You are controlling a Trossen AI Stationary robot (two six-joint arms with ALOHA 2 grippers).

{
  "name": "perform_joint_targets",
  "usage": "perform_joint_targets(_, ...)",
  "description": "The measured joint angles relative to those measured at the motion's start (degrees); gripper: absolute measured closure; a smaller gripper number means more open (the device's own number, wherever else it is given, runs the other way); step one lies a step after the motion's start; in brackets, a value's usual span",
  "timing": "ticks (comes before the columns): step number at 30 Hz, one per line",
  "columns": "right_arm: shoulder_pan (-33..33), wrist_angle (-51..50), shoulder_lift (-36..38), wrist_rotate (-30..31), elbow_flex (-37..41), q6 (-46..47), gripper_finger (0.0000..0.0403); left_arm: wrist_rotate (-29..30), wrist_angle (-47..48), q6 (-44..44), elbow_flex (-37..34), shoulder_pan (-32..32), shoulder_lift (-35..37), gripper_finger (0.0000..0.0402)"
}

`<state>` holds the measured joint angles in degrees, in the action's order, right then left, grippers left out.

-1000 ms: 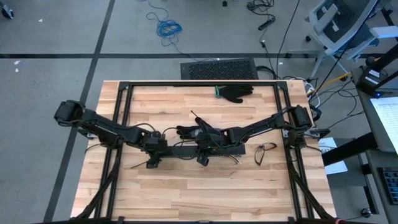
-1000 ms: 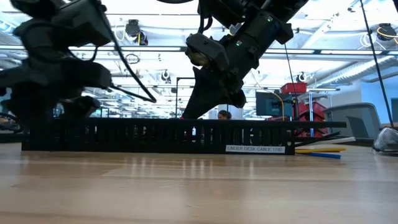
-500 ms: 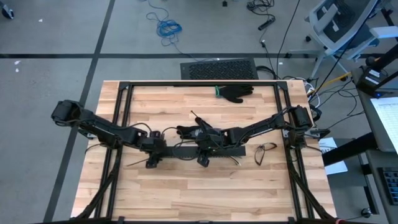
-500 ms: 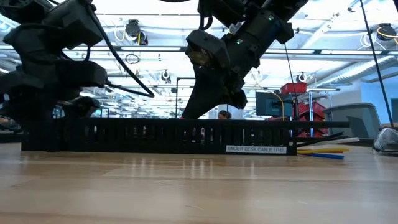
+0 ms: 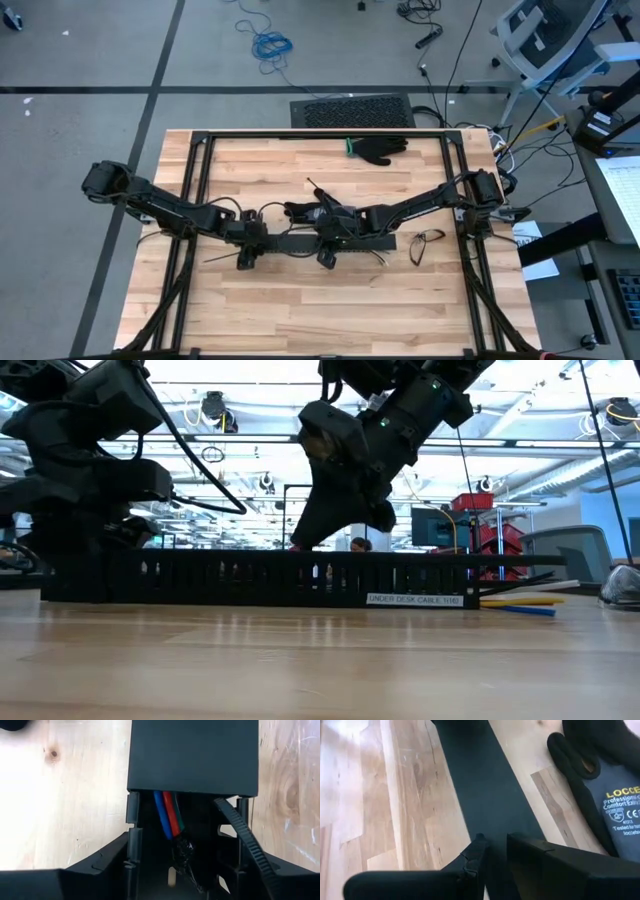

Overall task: Ziptie cables
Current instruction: Close the black cable duct

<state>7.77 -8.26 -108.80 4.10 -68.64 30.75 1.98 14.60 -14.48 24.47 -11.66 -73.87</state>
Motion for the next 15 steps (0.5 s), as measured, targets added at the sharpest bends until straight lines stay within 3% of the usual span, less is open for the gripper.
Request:
perform_joint_targets(8,0.0,-1.4,4.1,0.5,-2.2,-4.8,0.0334,0.0,-0.2,-0.2,0.0,0.0,0.0,0.0144)
perform_joint_targets(15,-0.4,-2.0,3.5,1.0,-2.3,-2.9,0.0335,0.2,-0.3,-0.2,0.0,0.0,0.0,0.0144)
